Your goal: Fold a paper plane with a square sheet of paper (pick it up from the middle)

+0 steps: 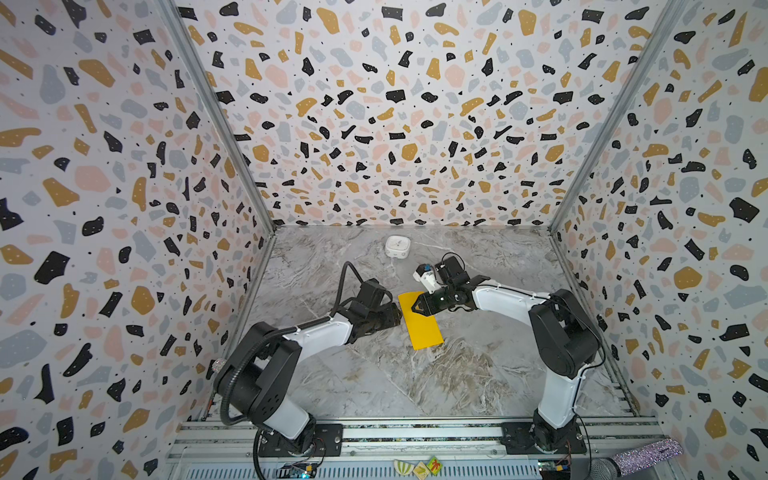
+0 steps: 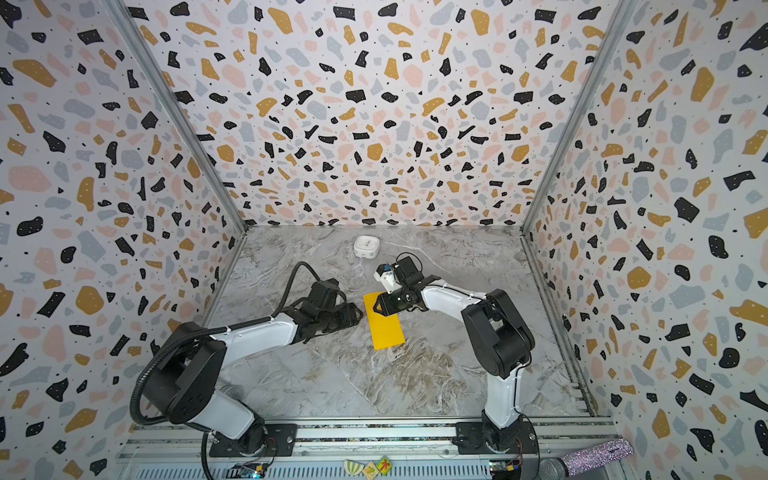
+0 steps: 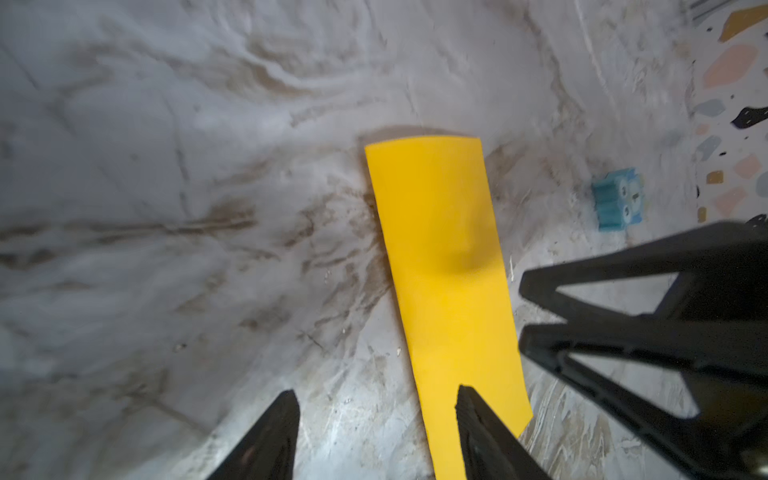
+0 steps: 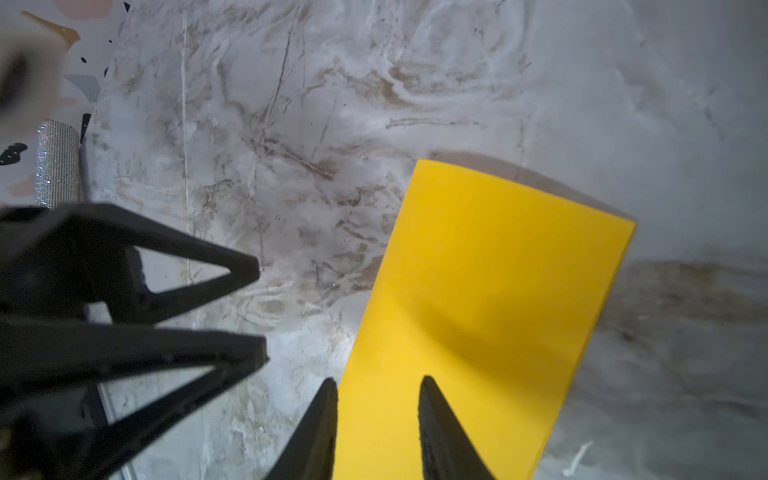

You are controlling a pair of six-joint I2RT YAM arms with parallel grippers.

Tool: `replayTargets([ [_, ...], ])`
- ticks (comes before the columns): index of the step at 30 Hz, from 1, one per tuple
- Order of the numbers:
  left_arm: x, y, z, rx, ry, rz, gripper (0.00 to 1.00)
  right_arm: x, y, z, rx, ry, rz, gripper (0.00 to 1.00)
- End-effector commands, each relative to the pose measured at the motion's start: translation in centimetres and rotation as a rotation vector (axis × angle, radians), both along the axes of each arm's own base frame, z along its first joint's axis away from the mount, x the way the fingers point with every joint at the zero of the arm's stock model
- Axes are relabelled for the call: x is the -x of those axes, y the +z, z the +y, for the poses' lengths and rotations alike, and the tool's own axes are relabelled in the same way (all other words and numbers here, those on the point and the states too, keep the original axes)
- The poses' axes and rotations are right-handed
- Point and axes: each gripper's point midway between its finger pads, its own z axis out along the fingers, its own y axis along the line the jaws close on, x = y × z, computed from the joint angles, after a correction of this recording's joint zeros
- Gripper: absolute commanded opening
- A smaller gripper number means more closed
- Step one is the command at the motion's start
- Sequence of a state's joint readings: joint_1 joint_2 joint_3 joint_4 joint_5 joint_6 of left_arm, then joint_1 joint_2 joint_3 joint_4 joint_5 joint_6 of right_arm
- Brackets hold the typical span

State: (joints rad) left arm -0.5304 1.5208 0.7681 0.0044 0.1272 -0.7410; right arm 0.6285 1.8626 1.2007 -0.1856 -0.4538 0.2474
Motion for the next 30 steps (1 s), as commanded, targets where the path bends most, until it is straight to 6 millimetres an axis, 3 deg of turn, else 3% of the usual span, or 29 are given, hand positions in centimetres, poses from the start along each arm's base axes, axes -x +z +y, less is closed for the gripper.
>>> replayTargets([
  [1, -1.1, 1.3, 3.3, -0.030, 0.087, -0.055, 0.67, 1.8, -0.4, 0.8, 0.017, -0.029, 0.026, 0.33],
  [9, -1.2, 2.8, 8.2, -0.107, 0.173, -0.097, 0.89, 2.1, -2.1, 2.0, 0.086, -0.040, 0.034, 0.35],
  [15, -0.8, 3.4, 9.7, -0.118, 0.190, -0.117, 0.97, 3.3, -3.9, 2.1, 0.137, 0.024, 0.060, 0.34],
  [19, -0.6, 3.5, 9.7, -0.104, 0.178, -0.118, 0.97, 5.0, -4.8, 1.5, 0.179, 0.087, 0.065, 0.34],
  [23, -0.5, 4.0, 8.6, -0.059, 0.125, -0.122, 0.97, 8.0, -5.4, -0.1, 0.235, 0.215, 0.022, 0.32],
  [27, -0.4, 4.4, 7.6, -0.029, 0.067, -0.137, 0.97, 9.2, -4.2, -1.6, 0.243, 0.240, -0.029, 0.32],
  [30, -0.5, 4.7, 6.1, 0.043, 0.018, -0.153, 0.98, 8.4, -1.8, -1.5, 0.210, 0.182, -0.085, 0.33],
])
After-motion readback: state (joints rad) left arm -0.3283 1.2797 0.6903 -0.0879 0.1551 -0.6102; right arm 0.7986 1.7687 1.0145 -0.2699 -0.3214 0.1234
